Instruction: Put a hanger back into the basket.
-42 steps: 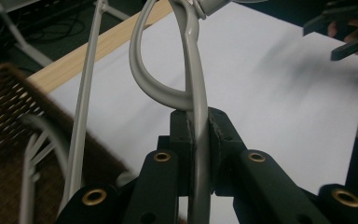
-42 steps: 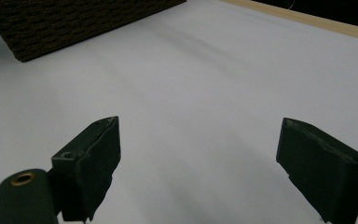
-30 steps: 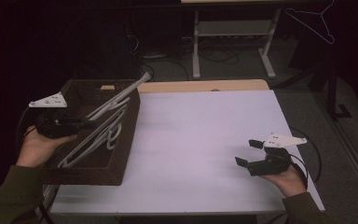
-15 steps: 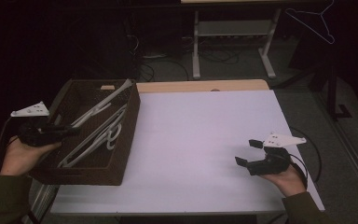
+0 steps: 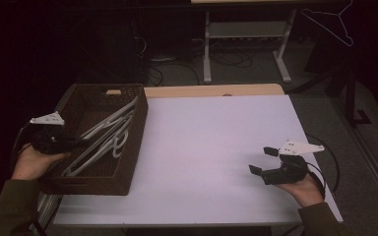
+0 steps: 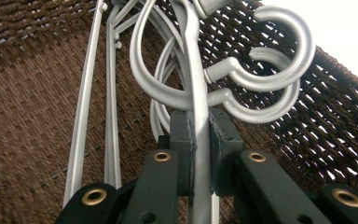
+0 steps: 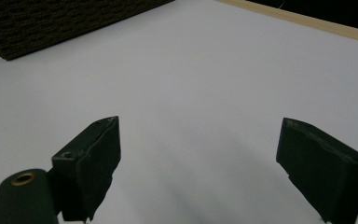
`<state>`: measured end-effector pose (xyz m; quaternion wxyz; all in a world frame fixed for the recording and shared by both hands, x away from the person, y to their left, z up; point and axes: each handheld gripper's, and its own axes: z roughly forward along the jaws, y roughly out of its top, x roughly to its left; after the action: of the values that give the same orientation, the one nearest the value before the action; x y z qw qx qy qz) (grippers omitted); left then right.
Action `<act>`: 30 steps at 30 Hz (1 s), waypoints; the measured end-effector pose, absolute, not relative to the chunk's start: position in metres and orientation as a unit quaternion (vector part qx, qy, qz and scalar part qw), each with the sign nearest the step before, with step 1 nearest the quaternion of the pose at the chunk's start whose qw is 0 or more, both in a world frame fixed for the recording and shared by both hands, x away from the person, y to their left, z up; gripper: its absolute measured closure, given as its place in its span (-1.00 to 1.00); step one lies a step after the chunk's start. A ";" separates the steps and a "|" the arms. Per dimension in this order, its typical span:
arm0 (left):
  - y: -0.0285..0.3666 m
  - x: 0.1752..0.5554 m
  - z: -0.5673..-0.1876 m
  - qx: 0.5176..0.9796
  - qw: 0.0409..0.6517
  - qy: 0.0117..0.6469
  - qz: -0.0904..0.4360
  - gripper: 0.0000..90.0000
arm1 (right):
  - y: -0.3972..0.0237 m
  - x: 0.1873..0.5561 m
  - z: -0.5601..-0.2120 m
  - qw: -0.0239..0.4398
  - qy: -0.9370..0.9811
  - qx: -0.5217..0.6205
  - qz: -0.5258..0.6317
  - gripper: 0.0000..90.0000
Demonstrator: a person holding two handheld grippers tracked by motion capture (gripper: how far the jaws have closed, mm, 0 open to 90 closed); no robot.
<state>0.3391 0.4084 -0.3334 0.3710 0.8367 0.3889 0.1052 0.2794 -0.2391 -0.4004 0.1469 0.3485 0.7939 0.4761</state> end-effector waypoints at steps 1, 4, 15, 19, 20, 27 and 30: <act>0.410 0.339 -0.335 0.837 0.369 0.390 0.100 0.82 | -0.239 0.279 -0.400 0.147 0.794 0.350 0.476 -0.71; 0.411 0.340 -0.337 0.837 0.364 0.398 0.096 0.79 | -0.239 0.279 -0.401 0.147 0.794 0.350 0.476 -0.71; 0.418 0.337 -0.332 0.821 0.369 0.419 0.118 0.02 | -0.239 0.280 -0.400 0.148 0.793 0.348 0.477 -0.71; 0.411 0.335 -0.323 0.811 0.399 0.410 0.124 -0.24 | -0.239 0.280 -0.398 0.147 0.792 0.350 0.479 -0.71; 0.408 0.335 -0.320 0.807 0.408 0.408 0.126 -0.30 | -0.239 0.280 -0.398 0.144 0.790 0.354 0.480 -0.71; 0.381 0.331 -0.302 0.786 0.463 0.385 0.138 -0.47 | -0.240 0.283 -0.389 0.147 0.779 0.358 0.493 -0.71; 0.368 0.329 -0.297 0.779 0.483 0.374 0.142 -0.54 | -0.240 0.283 -0.380 0.150 0.771 0.360 0.503 -0.71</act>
<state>0.3292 0.3682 -0.2967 0.4829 0.7788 0.3744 0.1418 0.2832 -0.2399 -0.3805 0.1502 0.3603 0.7712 0.5028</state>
